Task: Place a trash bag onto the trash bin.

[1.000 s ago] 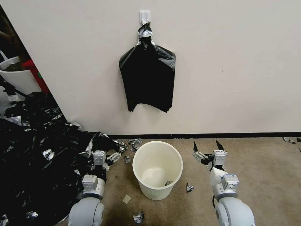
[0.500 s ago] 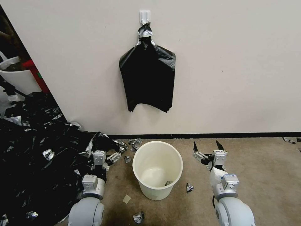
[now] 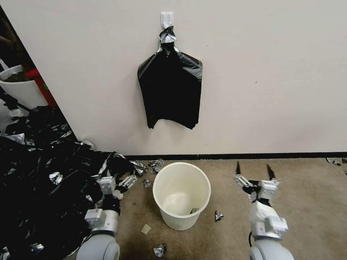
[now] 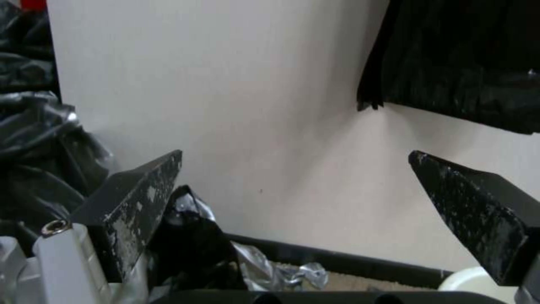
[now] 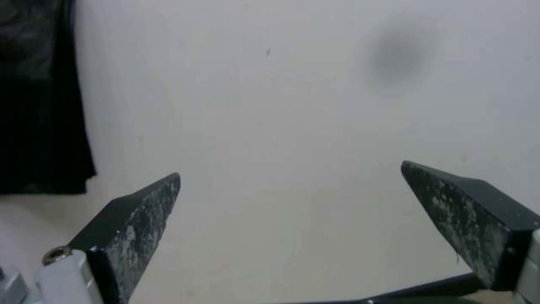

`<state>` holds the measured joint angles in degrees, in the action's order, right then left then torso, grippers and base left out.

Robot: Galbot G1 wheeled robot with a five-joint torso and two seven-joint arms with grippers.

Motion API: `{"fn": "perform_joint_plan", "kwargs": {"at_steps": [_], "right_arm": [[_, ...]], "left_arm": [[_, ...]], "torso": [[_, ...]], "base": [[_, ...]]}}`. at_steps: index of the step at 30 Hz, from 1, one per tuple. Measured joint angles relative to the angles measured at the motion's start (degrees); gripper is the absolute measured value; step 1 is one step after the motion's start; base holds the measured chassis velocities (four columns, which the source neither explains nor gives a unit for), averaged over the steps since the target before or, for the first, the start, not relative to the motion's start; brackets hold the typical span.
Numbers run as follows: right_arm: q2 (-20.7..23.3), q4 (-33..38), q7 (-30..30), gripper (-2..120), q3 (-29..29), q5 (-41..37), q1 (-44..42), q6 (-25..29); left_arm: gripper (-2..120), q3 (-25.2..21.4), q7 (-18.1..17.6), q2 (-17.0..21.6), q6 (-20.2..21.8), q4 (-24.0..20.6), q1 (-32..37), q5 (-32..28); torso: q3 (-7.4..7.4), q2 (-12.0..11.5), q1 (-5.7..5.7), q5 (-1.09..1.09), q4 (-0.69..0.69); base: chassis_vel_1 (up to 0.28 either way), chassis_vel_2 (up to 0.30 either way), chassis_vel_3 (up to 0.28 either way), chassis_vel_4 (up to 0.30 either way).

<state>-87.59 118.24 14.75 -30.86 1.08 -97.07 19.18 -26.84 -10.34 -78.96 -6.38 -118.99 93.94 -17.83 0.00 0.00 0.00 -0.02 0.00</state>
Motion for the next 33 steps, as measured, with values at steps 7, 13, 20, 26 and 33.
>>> {"fn": "perform_joint_plan", "kwargs": {"at_steps": [7,13,20,26,33], "right_arm": [[1.1,-4.0,-8.3,100,0.8,3.3,2.4,4.5],[1.7,-5.6,-11.8,100,1.2,1.7,4.1,6.1],[1.6,-6.7,-12.2,100,1.6,1.3,4.8,6.2],[1.4,-7.1,-12.3,100,2.1,1.3,5.3,6.2],[1.3,-7.8,-12.5,100,2.5,1.4,5.6,6.2]], "left_arm": [[100,0.1,-0.2,0.1,-0.2,-0.1,0.1,-0.2],[100,-3.2,6.3,0.4,-6.6,1.4,-1.3,5.7],[100,-8.4,17.0,0.9,-16.3,4.0,-3.5,15.7],[100,-8.7,17.8,0.9,-16.9,4.2,-3.7,16.4],[100,-11.7,19.3,0.6,-20.5,5.4,-2.9,21.8]], "torso": [[0.0,0.0,0.0,0.01,0.01],[0.01,0.0,0.0,0.02,0.01],[0.0,0.0,0.0,0.02,0.0],[0.01,0.0,0.0,0.02,0.0],[0.01,0.0,0.0,0.02,0.0]], "base": [[0.0,0.0,0.0,0.0],[0.0,0.0,0.0,0.0],[0.0,0.0,0.0,0.0],[0.0,0.0,0.0,0.0],[0.0,0.0,0.0,0.0]]}}
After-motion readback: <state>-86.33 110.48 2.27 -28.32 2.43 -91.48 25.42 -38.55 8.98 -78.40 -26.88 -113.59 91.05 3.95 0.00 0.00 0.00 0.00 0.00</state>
